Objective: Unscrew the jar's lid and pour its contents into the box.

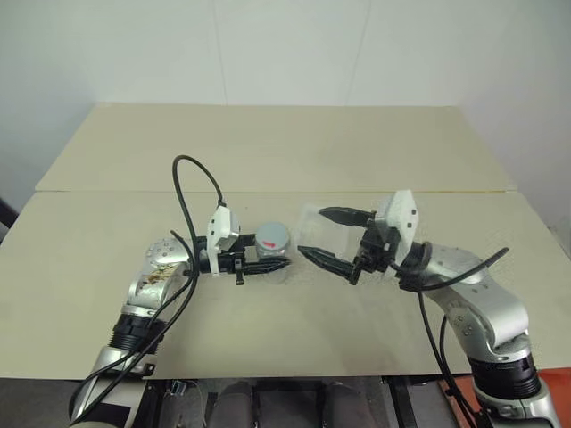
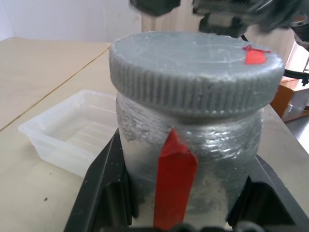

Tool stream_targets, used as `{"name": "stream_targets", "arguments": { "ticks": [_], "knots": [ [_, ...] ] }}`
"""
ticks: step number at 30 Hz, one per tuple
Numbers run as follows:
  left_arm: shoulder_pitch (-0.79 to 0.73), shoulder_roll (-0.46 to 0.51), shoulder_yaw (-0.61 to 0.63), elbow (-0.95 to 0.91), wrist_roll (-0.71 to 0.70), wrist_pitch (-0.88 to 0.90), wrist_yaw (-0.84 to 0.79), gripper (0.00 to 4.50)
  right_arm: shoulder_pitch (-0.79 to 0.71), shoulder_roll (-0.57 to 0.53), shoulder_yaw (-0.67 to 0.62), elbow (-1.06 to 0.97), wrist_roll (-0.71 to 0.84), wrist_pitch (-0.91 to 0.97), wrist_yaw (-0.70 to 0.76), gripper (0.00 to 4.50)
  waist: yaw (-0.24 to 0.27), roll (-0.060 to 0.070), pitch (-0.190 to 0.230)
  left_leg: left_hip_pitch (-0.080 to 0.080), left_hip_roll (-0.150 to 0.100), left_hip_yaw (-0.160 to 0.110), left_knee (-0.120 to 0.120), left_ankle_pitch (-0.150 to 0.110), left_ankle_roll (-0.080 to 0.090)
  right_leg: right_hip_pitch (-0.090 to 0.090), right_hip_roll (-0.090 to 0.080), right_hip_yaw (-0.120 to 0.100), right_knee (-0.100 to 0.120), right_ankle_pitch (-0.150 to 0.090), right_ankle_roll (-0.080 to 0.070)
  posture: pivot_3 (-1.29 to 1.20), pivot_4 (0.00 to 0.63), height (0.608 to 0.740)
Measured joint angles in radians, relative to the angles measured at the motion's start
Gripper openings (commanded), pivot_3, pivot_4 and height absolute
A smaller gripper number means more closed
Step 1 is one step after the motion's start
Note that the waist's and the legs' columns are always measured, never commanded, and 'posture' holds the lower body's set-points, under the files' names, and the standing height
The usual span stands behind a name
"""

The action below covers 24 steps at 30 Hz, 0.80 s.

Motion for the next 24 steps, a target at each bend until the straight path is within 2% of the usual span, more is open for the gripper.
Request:
{"name": "stream_targets", "arguments": {
  "ticks": [9, 24],
  "knots": [
    [-0.007, -0.011, -0.006, 0.003, 0.004, -0.001, 0.004, 1.93, -0.128, 0.121, 0.172, 0.07, -0.147, 0.015, -0.115, 4.48, 0.001, 0.0, 0.0, -0.002, 0.0, 0.0, 0.0, 0.0, 0.0, -0.001, 0.0, -0.001, 0.003, 0.0, 0.0, 0.0, 0.15, 0.74],
    [-0.007, -0.008, -0.005, 0.003, 0.01, 0.004, 0.014, 1.93, -0.145, 0.157, 0.203, 0.11, -0.195, 0.019, -0.13, 4.48, -0.001, 0.0, 0.0, -0.003, 0.0, 0.0, 0.0, 0.0, 0.0, -0.003, 0.0, -0.001, 0.003, 0.0, 0.0, 0.0, 0.15, 0.74]
  ]
}}
